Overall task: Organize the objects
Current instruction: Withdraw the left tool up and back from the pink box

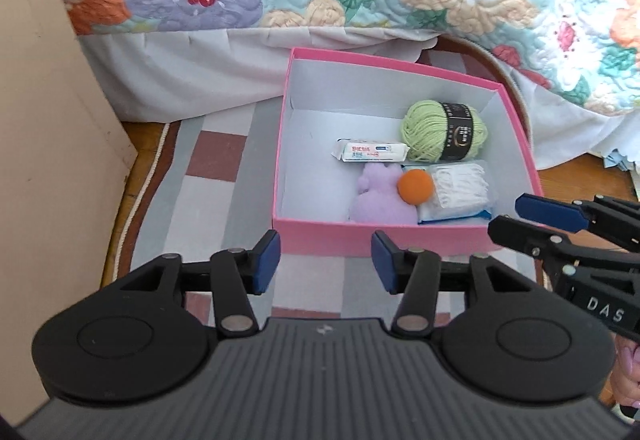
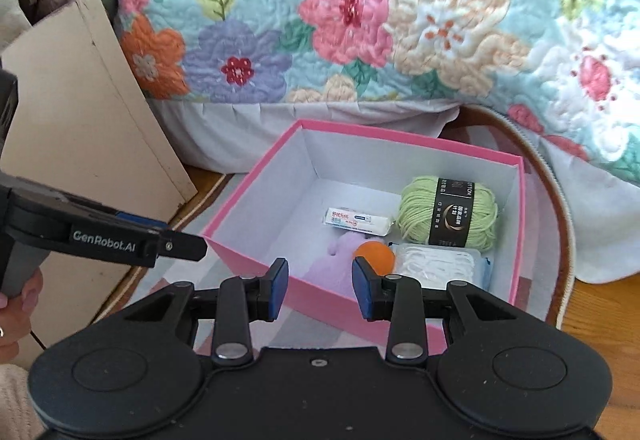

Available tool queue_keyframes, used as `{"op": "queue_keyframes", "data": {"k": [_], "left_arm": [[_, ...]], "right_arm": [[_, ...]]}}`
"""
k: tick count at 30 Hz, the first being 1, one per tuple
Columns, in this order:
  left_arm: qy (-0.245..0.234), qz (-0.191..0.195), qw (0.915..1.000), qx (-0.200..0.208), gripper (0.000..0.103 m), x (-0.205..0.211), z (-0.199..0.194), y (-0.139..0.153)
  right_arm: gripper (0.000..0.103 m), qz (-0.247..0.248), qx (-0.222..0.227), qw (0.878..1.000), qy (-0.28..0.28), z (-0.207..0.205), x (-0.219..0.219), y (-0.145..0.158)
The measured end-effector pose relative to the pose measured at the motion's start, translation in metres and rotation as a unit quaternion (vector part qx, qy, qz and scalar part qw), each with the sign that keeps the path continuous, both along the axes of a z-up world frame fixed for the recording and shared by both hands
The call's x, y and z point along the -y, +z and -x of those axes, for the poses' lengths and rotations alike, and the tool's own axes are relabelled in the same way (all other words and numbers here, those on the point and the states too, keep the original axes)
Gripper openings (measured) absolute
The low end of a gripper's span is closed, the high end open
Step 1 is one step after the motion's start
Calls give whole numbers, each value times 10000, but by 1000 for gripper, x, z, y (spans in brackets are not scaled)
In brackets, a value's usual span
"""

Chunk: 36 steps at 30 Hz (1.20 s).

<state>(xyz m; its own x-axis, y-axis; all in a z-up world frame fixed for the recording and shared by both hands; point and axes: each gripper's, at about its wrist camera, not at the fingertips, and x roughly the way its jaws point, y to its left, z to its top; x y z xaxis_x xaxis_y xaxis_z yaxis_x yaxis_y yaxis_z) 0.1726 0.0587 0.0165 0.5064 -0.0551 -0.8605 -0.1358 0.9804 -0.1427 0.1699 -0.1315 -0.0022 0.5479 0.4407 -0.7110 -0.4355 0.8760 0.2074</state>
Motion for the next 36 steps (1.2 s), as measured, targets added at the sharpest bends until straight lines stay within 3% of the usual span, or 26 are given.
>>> {"op": "queue_keyframes", "data": {"k": [2,13,19,25,29,36], "left_arm": [[0,-43,10000,38,59,1,9,6],[-187,-310,9988,329,64,1,57,28],[-13,-247,9989,402,66,-6,87,28],[43,-218,9991,360,73,-8,103,24],[38,-176,9994,310,79,-8,107,19],[18,-167,9996,235,91,-9,109,13]], "right_arm": [[42,52,138,9999,-80,11,0,8],[49,263,215,9987,-391,57,1,30],[67,367,353,9966,-653,88,2,31],[74,387,280,9951,-871,102,6,30],[93,579,270,9929,-1003,112,2,26],[95,669,131,9887,-1332,120,4,24]]}}
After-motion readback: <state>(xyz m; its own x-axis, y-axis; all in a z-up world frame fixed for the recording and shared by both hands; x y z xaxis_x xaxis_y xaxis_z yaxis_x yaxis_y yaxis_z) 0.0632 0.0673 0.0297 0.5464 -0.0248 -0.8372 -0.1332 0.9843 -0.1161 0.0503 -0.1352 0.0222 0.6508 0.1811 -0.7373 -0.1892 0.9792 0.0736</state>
